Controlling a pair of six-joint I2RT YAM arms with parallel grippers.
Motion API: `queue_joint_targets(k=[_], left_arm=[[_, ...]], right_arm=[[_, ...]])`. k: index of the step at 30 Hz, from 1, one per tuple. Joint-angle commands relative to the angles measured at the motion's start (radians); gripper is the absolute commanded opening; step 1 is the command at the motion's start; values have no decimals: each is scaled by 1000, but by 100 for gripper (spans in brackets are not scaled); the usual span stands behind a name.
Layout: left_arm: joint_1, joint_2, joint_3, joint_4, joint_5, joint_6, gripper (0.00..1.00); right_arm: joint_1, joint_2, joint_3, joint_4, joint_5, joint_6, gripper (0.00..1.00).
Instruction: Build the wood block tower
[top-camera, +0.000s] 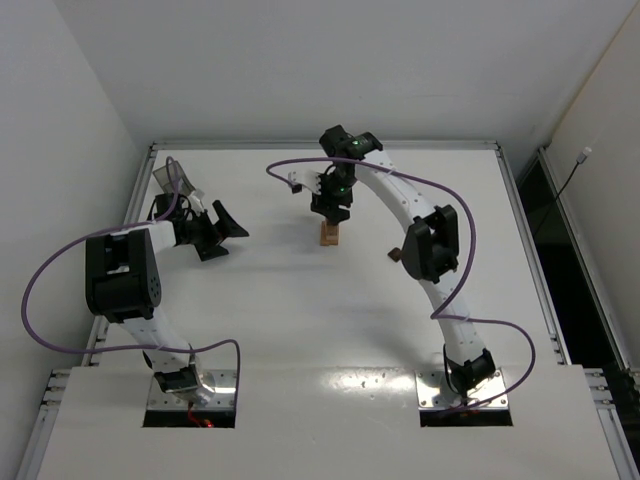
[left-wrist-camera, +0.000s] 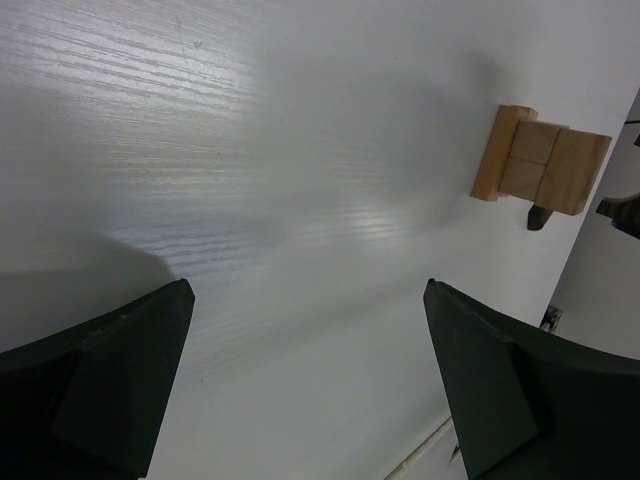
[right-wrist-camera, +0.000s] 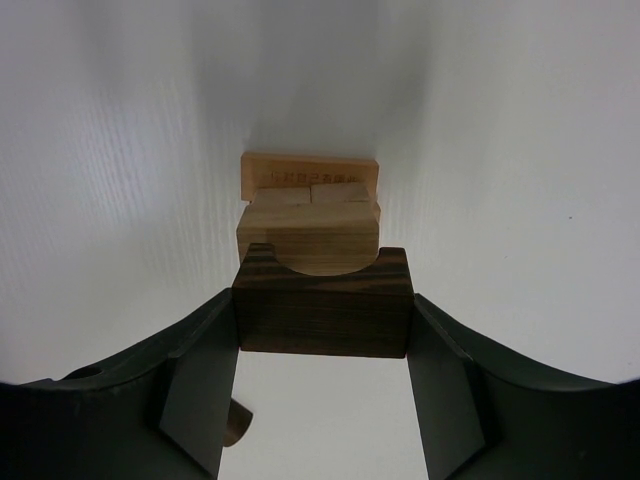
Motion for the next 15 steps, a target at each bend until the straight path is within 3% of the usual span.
queue_joint_targets(k=[1, 15], left_arm=[[14, 11, 27, 28, 32, 10, 100], [14, 11, 27, 37, 32, 10, 100]], right_arm=[[5, 18, 37, 7, 1, 1, 0], [5, 27, 37, -12, 1, 1, 9]])
